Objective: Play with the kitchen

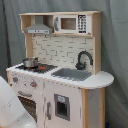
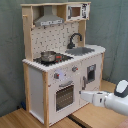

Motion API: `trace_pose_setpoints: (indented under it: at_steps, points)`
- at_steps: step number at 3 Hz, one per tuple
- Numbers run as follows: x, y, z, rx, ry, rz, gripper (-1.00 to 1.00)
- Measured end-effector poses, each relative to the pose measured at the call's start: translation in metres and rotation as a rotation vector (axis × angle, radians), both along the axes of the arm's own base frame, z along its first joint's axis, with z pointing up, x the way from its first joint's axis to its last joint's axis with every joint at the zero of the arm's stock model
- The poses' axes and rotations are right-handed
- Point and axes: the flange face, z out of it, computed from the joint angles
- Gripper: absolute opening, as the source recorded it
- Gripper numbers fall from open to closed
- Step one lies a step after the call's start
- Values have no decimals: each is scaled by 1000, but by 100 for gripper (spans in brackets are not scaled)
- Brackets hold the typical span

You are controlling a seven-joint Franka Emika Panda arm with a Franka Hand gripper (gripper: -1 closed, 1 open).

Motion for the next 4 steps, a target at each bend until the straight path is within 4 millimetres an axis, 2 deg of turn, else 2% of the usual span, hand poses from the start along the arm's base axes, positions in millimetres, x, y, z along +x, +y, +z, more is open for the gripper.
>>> trace_pose_setpoints:
  at_steps: [1,4]
  points:
    - [7,-19,3,-9,-14,-13,100]
    - [56,-79,11,-65,-81,-72,100]
